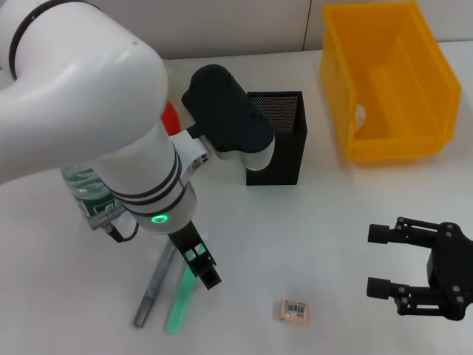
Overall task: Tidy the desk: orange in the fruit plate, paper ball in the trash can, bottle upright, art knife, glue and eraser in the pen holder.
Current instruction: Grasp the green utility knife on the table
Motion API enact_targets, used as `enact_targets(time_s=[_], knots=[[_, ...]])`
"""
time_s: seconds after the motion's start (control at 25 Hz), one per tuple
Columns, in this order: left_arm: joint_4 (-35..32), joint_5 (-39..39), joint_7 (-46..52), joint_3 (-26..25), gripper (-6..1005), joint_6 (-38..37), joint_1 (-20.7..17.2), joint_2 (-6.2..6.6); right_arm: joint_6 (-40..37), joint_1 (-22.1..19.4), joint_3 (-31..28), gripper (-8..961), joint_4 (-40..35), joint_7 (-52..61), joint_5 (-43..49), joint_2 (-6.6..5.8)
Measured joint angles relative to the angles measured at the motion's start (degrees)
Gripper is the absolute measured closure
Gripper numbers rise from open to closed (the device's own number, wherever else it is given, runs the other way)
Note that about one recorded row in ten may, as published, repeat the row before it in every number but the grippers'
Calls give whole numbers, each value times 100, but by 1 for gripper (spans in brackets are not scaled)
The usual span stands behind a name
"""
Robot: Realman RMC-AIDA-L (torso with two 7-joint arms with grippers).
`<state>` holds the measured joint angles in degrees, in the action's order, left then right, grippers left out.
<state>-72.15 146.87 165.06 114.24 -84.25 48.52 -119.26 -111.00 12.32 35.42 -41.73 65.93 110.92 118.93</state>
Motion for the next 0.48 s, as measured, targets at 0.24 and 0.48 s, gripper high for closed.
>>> enact_targets(time_s=[0.24, 0.48], knots=[[-10, -25, -7, 48, 159, 17, -2, 0, 9, 53, 17, 188, 35, -1, 0, -2], [13, -93, -8, 67, 159, 50, -9, 0, 9, 54, 30, 188, 35, -1, -1, -2]])
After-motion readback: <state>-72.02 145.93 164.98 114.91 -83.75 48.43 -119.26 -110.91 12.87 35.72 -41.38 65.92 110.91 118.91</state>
